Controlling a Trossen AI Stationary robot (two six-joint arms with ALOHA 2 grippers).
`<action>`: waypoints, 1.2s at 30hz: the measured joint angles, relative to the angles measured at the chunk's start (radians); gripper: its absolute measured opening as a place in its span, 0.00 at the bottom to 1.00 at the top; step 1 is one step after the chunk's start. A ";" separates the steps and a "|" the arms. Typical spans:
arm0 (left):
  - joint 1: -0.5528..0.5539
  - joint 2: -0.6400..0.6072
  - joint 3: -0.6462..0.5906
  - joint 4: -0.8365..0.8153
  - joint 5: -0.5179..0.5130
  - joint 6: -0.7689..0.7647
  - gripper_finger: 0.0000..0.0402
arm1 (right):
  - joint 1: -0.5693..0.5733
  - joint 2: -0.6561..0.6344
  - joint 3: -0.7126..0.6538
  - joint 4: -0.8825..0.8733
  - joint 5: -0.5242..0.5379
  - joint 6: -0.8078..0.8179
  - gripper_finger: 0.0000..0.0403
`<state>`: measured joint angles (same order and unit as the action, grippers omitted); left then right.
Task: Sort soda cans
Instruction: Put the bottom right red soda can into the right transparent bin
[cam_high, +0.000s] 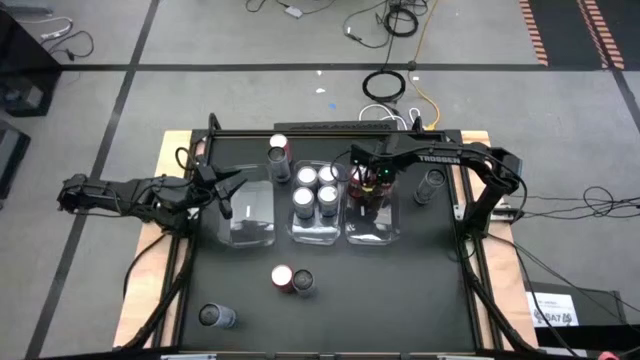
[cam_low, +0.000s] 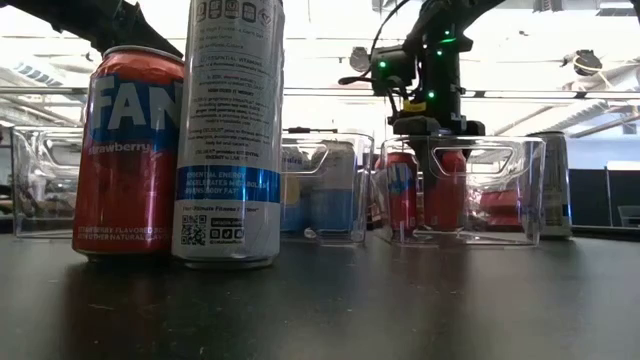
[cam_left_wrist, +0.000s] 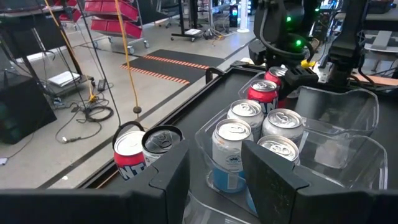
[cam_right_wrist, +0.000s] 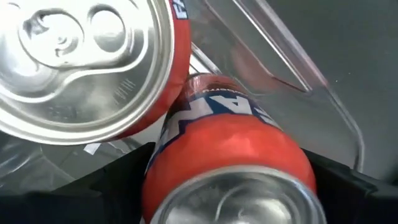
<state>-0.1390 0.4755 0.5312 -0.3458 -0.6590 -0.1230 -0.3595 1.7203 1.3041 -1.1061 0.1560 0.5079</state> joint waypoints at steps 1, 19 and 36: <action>0.000 0.000 0.000 0.000 0.000 0.000 0.39 | 0.000 0.000 0.000 0.000 0.001 0.000 0.82; 0.000 0.000 0.000 0.000 0.000 0.000 0.39 | 0.000 -0.005 0.050 -0.071 -0.002 -0.031 0.83; 0.000 0.000 0.000 0.000 0.000 0.000 0.39 | 0.000 -0.009 0.073 -0.096 0.069 -0.024 0.83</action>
<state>-0.1387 0.4755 0.5312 -0.3458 -0.6590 -0.1230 -0.3595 1.7111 1.3775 -1.2020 0.2254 0.4835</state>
